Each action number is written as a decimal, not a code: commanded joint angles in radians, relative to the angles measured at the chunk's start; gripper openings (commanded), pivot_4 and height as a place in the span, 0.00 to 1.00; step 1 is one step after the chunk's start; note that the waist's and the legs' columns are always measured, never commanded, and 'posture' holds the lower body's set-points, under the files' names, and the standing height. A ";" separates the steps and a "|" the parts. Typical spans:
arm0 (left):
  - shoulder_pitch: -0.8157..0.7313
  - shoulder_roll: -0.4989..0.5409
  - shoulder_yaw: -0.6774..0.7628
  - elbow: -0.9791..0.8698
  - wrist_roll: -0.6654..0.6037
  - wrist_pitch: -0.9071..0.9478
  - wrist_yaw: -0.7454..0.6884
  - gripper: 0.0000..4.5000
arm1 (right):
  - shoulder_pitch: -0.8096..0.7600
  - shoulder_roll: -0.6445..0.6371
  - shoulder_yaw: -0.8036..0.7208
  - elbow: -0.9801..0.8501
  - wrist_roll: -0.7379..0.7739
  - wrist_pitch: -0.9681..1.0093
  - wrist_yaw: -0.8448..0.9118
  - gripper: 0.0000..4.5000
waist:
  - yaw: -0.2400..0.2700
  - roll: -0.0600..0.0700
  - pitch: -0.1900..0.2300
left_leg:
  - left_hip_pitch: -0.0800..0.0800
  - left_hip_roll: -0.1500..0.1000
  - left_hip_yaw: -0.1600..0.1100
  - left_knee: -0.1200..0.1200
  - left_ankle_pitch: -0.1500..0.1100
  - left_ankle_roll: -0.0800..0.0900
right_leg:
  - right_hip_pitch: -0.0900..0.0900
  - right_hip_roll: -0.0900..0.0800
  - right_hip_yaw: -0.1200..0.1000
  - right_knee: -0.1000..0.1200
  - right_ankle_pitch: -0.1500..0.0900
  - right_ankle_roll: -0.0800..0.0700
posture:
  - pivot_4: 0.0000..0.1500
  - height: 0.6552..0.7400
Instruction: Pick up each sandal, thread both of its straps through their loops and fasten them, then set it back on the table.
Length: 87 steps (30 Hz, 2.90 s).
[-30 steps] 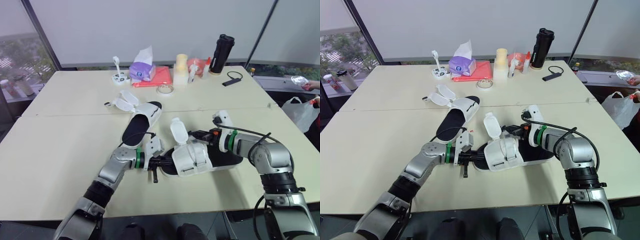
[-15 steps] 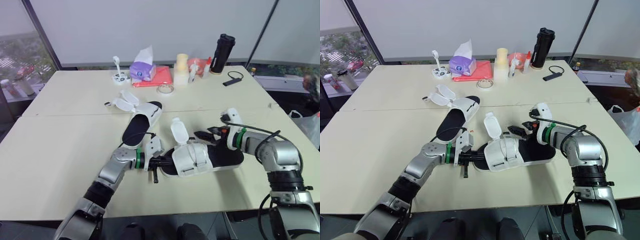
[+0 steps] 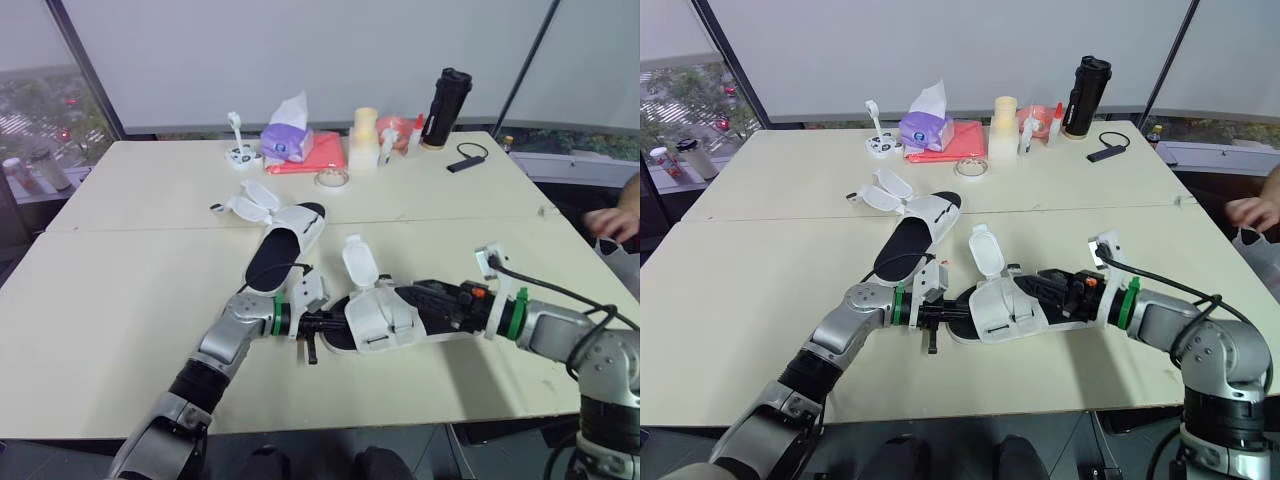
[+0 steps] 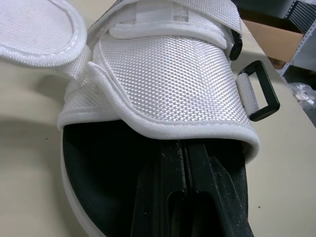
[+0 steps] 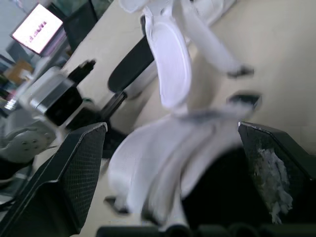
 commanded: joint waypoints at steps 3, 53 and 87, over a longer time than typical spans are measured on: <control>-0.051 -0.004 0.023 0.078 0.031 -0.038 0.031 0.00 | -0.001 -0.019 -0.052 -0.009 0.056 -0.027 -0.014 0.99 | -0.004 0.000 0.000 | -0.001 0.000 0.000 0.000 0.000 0.000 | -0.001 0.000 0.000 0.000 0.000 0.000 | 1.00 1.00; 0.070 -0.004 0.029 -0.074 0.057 -0.029 0.113 0.00 | -0.789 0.239 0.115 1.002 -0.190 -0.158 0.016 0.33 | -0.022 0.002 0.001 | -0.003 0.001 0.002 -0.005 0.000 0.000 | -0.007 0.000 0.001 0.002 0.000 0.001 | 1.00 1.00; 0.074 -0.005 0.001 -0.047 0.064 -0.028 0.076 0.00 | -0.321 -0.175 0.578 0.604 -1.627 -2.451 -0.444 0.19 | -0.017 0.001 0.001 | 0.001 -0.001 0.003 -0.003 0.001 -0.002 | -0.002 -0.001 0.003 0.002 0.000 0.001 | 1.00 1.00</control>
